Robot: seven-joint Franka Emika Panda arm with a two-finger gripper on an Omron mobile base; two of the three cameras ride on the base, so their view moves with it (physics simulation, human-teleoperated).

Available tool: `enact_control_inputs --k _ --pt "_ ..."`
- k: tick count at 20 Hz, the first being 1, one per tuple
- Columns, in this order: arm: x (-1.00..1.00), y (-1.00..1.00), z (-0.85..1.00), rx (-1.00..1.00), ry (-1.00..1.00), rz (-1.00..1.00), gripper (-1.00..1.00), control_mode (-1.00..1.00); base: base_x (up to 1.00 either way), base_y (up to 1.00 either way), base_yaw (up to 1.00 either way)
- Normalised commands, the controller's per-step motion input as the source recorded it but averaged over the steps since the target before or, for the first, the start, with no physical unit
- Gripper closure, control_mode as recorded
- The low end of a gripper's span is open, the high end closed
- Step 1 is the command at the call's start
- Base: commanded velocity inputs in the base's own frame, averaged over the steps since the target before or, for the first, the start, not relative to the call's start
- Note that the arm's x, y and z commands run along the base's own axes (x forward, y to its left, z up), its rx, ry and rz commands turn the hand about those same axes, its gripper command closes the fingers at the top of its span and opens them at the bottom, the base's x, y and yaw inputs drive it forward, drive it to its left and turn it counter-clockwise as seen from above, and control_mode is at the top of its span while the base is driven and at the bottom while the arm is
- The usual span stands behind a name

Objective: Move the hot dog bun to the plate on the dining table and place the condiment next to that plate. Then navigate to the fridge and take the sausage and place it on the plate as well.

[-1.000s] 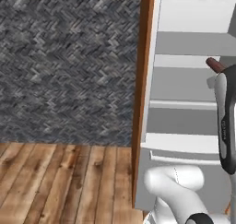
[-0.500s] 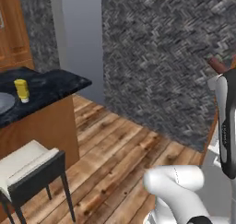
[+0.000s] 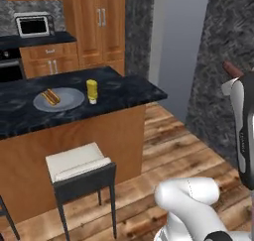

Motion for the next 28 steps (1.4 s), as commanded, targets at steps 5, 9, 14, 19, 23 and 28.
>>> enact_control_inputs --k 5,9,14,19,23,28 --pt "0.0 0.0 0.0 0.0 0.0 0.0 1.0 1.0 0.14 -0.03 0.67" --pt "0.0 0.0 0.0 0.0 0.0 0.0 1.0 1.0 0.58 -0.75 0.4" --pt "0.0 0.0 0.0 0.0 0.0 0.0 1.0 1.0 0.66 -0.74 0.13" --pt "0.0 0.0 0.0 0.0 0.0 0.0 1.0 1.0 0.9 -0.04 0.0" --pt "0.0 0.0 0.0 0.0 0.0 0.0 1.0 1.0 0.55 0.29 0.0" --pt "0.0 0.0 0.0 0.0 0.0 0.0 1.0 1.0 0.49 0.4 0.02"
